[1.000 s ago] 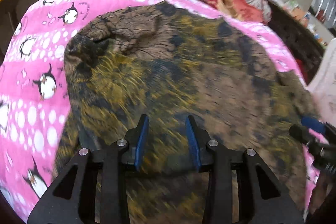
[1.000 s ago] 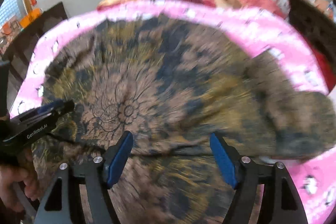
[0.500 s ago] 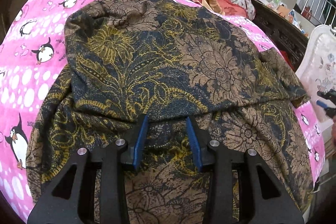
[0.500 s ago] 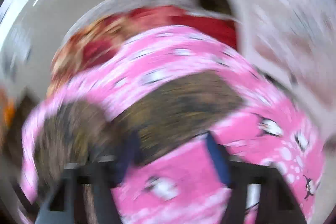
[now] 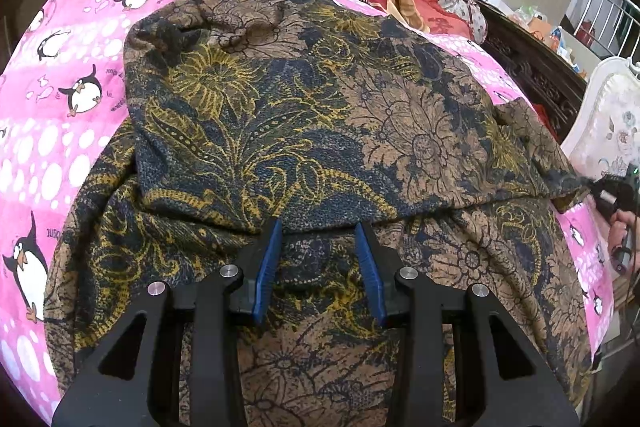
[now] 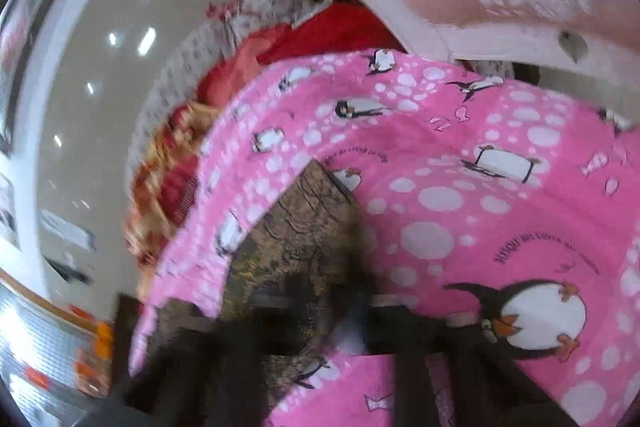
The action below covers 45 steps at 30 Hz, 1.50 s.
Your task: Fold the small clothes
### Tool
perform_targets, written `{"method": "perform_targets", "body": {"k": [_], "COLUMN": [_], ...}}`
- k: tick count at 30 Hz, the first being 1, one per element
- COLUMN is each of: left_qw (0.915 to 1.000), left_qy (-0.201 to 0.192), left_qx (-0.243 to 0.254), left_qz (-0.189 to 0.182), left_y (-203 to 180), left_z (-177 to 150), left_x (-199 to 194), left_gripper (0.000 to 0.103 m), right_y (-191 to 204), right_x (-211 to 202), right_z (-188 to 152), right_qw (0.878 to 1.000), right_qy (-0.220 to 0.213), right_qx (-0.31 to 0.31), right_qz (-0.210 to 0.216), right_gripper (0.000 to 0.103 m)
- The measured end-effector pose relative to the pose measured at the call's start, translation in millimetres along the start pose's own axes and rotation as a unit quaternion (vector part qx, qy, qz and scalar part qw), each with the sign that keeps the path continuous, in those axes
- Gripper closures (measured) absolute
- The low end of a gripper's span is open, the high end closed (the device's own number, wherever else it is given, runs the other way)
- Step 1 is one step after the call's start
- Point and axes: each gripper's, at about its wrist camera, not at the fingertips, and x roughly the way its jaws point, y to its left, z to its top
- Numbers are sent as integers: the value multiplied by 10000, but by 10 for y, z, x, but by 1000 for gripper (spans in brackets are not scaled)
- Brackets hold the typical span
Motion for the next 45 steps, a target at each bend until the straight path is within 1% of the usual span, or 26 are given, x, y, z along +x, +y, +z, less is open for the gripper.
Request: {"method": "perform_targets", "body": {"k": [3,4,5,6,8,9,11,12,14,16,19,21,23,25,27,29,31,33,34,36,37,38,39,41,44,45], "left_qw": [10000,10000,10000,10000,10000,9999,9999,9999,9999,9997,9995,9989,9978,9962,9957,9957,9957,9927,9892,9853,9835,9821,9804,9773,9677,9643], "left_qy": [-6,-7,-9,-12,-20,-24,-30,-27,-14,35,-233,-395,-511,-522,-477,-398,-218,48,269,601,676,742,849,834,774,748], "left_qx": [-10,-18,-23,-28,-48,-62,-82,-75,-96,-199,-184,-241,-431,-692,-795,-824,-741,-600,-580,-607,-581,-565,-561,-671,-1086,-1206], "left_qz": [-15,-25,-33,-40,-66,-82,-103,-95,-93,-155,-106,-51,-40,-32,-38,-168,-517,-1044,-1316,-1479,-1576,-1634,-1688,-1825,-2140,-2234], "left_y": [1,0,1,4,7,15,22,19,25,42,65,145,275,438,531,561,508,406,353,268,223,196,168,190,283,304], "left_z": [-3,-1,2,3,2,0,-2,0,10,76,204,348,477,594,639,643,625,604,600,605,601,607,601,614,681,710], "left_x": [-4,-2,-2,-3,-1,-4,-6,-5,-16,-90,-297,-432,-529,-574,-568,-537,-440,-261,-120,116,196,248,343,426,491,512], "left_gripper": [66,66,66,66,66,66,66,66,66,66,66,66,66,66,66,65,65,65,65,65,65,65,65,63,63,63], "right_y": [395,603,728,943,1303,1466,1838,1984,2315,2650,3163,3491,3758,3932,3948,3836,3687,3543,3488,3438,3415,3386,3351,3237,2888,2741], "right_x": [-182,-364,-474,-710,-1076,-1204,-1379,-1397,-1330,-1149,-686,-341,-15,353,721,1090,1304,1403,1388,1302,1242,1158,1084,877,567,490], "right_z": [84,179,252,376,547,597,625,598,436,133,-513,-1063,-1645,-2224,-2746,-3260,-3637,-3894,-3948,-3905,-3877,-3844,-3834,-3801,-3808,-3829], "right_qw": [9960,9924,9897,9841,9732,9684,9598,9575,9547,9500,9389,9254,9094,8944,8847,8791,8692,8592,8575,8625,8648,8638,8615,8502,8348,8301], "right_qy": [-264,-495,-669,-964,-1358,-1468,-1535,-1519,-1341,-1063,-443,6,436,898,1304,1760,2003,2077,1989,1867,1890,1884,1844,1822,2004,1933], "right_qx": [-794,-1064,-1186,-1401,-1767,-1931,-2314,-2434,-2655,-2909,-3275,-3529,-3729,-3897,-4040,-4109,-4347,-4597,-4682,-4629,-4580,-4591,-4653,-4902,-5107,-5217], "right_qz": [-313,-382,-440,-513,-569,-584,-400,-311,58,407,964,1385,1790,2004,1928,1653,1243,850,766,830,816,871,859,612,450,374], "right_gripper": [99,99,99,99,99,99,99,99,99,99,99,99,99,99,99,99,99,99,99,87,71,60,59,56,56,56]}}
